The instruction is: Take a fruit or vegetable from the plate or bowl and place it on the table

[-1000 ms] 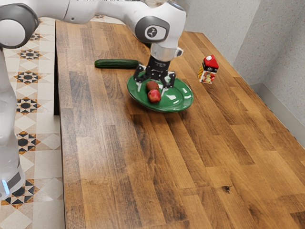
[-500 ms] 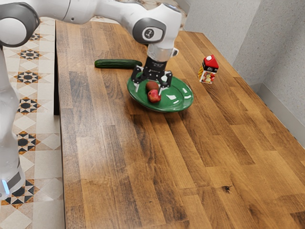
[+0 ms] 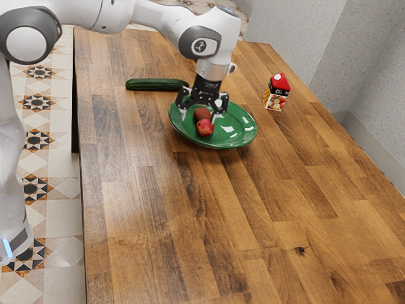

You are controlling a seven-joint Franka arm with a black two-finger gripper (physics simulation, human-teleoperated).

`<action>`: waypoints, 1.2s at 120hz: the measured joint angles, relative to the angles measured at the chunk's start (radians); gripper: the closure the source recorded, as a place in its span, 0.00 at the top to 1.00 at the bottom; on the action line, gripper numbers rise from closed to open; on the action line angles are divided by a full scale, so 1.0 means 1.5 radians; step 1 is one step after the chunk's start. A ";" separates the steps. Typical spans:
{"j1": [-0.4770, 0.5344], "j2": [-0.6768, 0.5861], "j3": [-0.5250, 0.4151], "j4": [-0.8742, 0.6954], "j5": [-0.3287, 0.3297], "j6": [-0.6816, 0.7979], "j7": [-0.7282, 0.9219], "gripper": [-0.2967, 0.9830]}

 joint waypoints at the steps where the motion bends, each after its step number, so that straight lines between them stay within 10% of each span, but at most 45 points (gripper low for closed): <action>1: 0.000 0.000 0.000 0.000 0.000 0.000 0.000 0.77; 144: 0.065 0.056 -0.005 0.053 0.012 0.032 0.064 0.77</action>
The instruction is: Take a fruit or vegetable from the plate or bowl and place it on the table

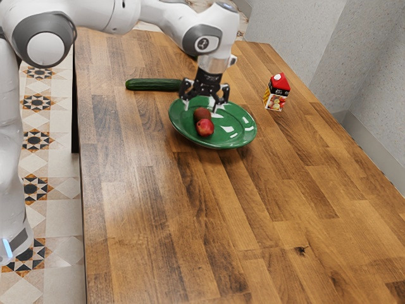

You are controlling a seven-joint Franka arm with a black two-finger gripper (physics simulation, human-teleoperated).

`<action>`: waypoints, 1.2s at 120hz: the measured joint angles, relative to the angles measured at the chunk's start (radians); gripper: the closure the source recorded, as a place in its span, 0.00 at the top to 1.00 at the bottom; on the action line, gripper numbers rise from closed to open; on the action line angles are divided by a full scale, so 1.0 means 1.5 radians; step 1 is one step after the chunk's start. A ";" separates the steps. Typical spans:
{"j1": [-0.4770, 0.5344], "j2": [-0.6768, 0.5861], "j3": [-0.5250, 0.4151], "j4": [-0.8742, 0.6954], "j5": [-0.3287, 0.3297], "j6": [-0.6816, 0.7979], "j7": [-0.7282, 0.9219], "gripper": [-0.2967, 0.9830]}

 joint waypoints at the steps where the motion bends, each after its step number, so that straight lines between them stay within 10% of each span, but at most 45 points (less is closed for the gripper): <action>1: -0.001 0.000 0.000 0.000 0.000 0.001 0.000 0.77; 63: 0.139 0.051 -0.141 0.072 0.002 0.016 0.020 0.77; 144: 0.149 0.067 -0.147 0.038 -0.025 0.040 0.040 0.77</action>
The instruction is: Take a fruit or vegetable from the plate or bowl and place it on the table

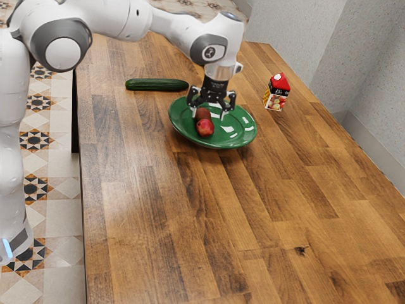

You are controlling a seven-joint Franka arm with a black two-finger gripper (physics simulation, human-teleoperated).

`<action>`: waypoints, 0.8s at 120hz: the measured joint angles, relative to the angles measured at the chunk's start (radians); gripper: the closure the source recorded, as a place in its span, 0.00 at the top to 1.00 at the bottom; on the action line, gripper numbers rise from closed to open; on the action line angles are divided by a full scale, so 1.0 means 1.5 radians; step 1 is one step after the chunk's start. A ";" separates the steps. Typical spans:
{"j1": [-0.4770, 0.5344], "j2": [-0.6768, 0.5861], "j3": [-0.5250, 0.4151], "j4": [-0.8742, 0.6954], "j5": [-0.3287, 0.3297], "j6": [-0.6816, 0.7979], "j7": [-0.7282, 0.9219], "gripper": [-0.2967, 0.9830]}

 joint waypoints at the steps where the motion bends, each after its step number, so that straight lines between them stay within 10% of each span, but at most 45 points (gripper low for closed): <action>1: 0.000 0.000 0.000 0.000 0.000 0.001 0.000 0.77; 96: 0.011 0.007 -0.004 -0.031 -0.024 0.032 0.027 0.77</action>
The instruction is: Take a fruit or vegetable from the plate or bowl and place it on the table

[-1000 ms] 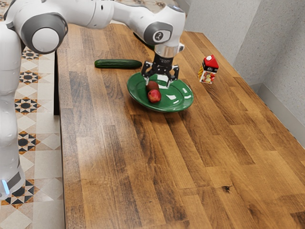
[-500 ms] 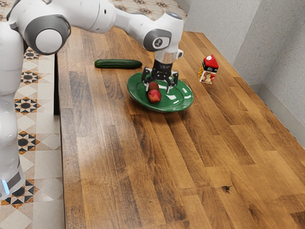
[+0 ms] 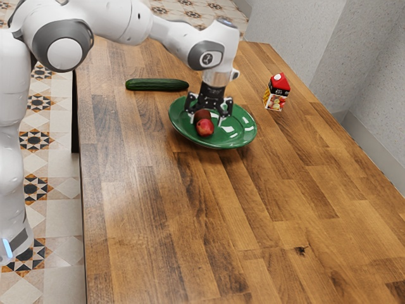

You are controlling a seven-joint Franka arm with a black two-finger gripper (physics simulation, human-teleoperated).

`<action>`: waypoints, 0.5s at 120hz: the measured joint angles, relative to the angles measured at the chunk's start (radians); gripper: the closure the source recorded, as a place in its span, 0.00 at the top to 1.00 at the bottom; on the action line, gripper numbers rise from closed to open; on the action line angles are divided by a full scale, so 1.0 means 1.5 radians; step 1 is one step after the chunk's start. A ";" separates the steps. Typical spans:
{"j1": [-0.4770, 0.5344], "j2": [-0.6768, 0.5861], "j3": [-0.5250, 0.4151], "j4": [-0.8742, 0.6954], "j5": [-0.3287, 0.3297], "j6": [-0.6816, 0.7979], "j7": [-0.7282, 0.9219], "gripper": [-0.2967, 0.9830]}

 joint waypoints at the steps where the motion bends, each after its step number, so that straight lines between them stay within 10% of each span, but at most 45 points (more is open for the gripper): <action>1: 0.000 0.000 0.000 0.000 0.000 0.000 0.000 0.77; 60: 0.006 0.002 0.000 -0.020 -0.008 0.022 0.013 0.77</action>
